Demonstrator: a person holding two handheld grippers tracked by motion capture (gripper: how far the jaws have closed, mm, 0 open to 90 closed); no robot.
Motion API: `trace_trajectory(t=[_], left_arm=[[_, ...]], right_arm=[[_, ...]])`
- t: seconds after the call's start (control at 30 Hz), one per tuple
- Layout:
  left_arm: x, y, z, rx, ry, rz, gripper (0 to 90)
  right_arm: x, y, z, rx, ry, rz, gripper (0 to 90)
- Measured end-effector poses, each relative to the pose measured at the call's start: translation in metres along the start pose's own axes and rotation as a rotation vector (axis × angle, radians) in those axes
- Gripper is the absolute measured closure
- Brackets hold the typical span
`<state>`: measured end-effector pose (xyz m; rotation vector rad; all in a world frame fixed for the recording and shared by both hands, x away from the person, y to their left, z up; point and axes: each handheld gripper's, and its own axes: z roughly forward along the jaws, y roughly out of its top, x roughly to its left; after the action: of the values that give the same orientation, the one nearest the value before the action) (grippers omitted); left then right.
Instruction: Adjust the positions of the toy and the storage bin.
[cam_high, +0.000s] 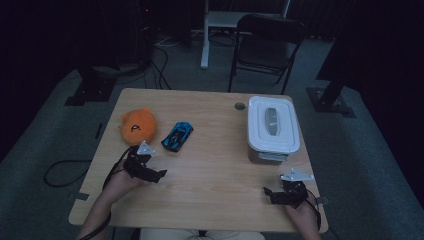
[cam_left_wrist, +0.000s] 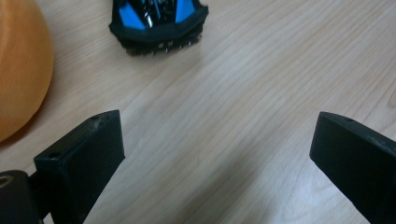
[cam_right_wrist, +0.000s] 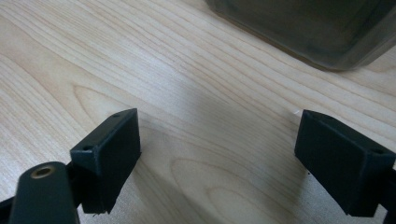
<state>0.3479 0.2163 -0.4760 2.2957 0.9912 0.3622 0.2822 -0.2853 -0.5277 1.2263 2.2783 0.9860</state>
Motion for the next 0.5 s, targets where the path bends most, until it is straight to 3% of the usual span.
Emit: trace_trajectory(t=[0.33, 0.47, 0.5], left_arm=[[-0.002, 0.033, 0.008, -0.006, -0.001, 0.029, 3.6], [0.000, 0.042, 0.013, -0.004, 0.008, 0.021, 3.6], [0.004, 0.049, 0.018, -0.004, 0.025, -0.005, 3.6]], right_arm=[[0.000, 0.000, 0.000, 0.000, 0.000, 0.000, 13.7], [0.000, 0.000, 0.000, 0.000, 0.000, 0.000, 13.7], [0.000, 0.000, 0.000, 0.000, 0.000, 0.000, 13.7]])
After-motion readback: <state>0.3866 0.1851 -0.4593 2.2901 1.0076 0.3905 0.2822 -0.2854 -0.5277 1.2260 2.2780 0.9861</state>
